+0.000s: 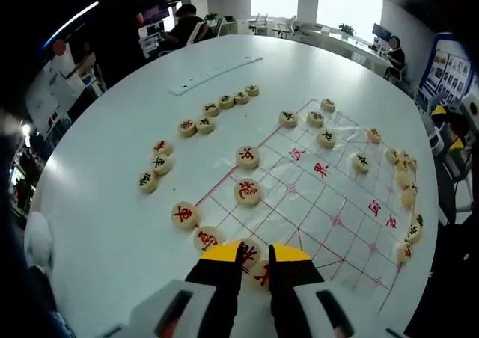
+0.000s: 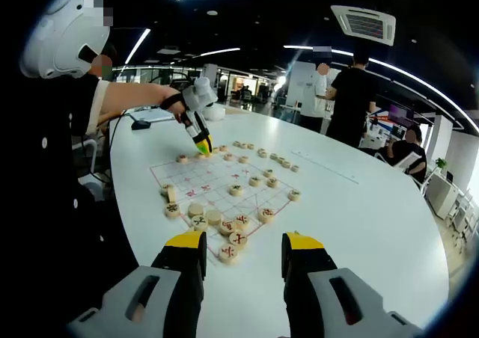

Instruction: Pick up the chess pieces one by one and place each piece onto its starting position on the chessboard, setting the pieces on their correct points until all the chess pieces are arranged in the starting layout

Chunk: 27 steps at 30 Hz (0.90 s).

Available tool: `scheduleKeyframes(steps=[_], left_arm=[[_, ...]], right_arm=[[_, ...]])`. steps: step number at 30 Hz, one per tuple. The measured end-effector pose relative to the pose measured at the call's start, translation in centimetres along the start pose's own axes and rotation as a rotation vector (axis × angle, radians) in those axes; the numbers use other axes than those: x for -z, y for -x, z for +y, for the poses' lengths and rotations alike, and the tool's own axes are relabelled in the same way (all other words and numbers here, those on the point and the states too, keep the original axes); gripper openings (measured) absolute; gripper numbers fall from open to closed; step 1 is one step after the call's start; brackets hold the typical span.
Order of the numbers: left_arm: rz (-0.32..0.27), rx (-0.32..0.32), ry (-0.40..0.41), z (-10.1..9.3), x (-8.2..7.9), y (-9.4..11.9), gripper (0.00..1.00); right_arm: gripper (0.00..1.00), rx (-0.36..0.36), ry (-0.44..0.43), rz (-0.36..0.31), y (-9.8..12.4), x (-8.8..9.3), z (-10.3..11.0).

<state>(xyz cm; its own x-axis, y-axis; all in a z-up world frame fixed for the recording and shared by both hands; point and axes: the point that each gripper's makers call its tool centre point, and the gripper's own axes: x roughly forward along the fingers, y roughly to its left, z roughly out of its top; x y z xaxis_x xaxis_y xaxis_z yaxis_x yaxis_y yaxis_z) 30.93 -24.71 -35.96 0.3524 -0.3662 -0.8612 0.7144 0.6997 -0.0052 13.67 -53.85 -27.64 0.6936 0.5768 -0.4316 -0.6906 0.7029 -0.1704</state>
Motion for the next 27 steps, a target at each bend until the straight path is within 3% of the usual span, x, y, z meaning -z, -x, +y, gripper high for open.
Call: scheduleKeyframes(steps=[27], left_arm=[[-0.009,-0.007,0.018,1.6,0.3,0.2,0.16]], right_arm=[[0.41,-0.004,0.003,0.008,-0.2,0.0,0.3]])
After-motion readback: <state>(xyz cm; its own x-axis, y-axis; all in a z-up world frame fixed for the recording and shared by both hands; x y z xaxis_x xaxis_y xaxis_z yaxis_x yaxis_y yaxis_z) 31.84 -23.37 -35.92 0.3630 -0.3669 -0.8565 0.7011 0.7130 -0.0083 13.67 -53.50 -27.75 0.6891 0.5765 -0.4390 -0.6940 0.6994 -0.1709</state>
